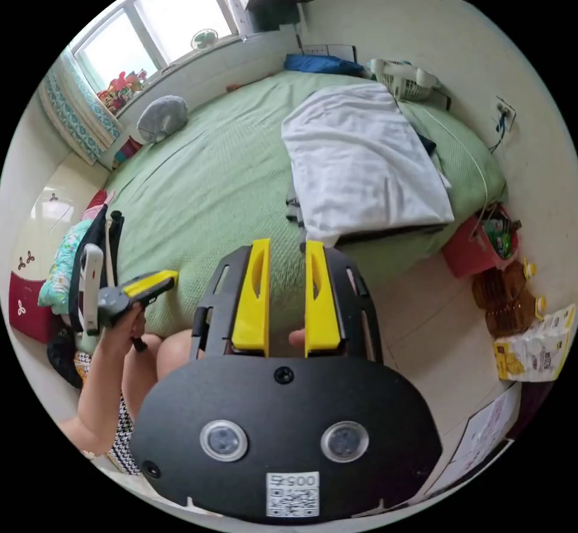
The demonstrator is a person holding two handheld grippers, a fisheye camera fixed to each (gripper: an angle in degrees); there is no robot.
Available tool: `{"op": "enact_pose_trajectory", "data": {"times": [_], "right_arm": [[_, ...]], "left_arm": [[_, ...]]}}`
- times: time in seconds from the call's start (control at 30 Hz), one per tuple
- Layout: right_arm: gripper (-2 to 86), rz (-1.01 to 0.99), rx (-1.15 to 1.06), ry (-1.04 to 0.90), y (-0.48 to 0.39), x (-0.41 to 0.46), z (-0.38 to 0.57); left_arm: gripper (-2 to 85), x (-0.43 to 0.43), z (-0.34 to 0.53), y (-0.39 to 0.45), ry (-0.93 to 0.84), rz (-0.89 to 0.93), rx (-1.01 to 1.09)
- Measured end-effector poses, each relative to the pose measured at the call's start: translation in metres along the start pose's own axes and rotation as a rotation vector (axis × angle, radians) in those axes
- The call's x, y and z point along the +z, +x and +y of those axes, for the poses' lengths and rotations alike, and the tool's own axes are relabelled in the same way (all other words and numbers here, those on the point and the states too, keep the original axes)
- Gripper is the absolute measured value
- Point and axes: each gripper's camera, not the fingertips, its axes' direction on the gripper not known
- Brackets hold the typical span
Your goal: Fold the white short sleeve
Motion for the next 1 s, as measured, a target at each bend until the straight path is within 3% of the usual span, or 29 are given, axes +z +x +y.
{"op": "enact_pose_trajectory", "data": {"times": [0.1, 0.33, 0.47, 0.63, 0.8, 1.0], "right_arm": [[7.7, 0.064, -0.050, 0.000, -0.003, 0.024, -0.048], [7.0, 0.198, -0.048, -0.274, -0.002, 0.111, -0.111], [3.9, 0.190, 0.009, -0.224, 0.010, 0.116, -0.115], [2.1, 0.063, 0.017, -0.257, 0.034, 0.124, -0.130], [1.9, 0.099, -0.048, -0.295, 0.026, 0.134, -0.142], [1.9, 0.164, -0.083, -0.284, 0.014, 0.146, -0.148]], "left_arm": [[-0.5, 0.016, -0.004, 0.008, 0.022, 0.029, -0.002], [-0.3, 0.055, -0.016, -0.005, 0.023, 0.278, -0.130], [-0.3, 0.077, -0.019, -0.012, 0.022, 0.421, -0.199], [-0.5, 0.085, -0.029, 0.029, 0.029, 0.247, -0.112], [-0.6, 0.095, -0.036, 0.067, 0.031, 0.082, -0.041], [-0.6, 0.110, -0.040, 0.076, 0.027, 0.132, -0.069]]}}
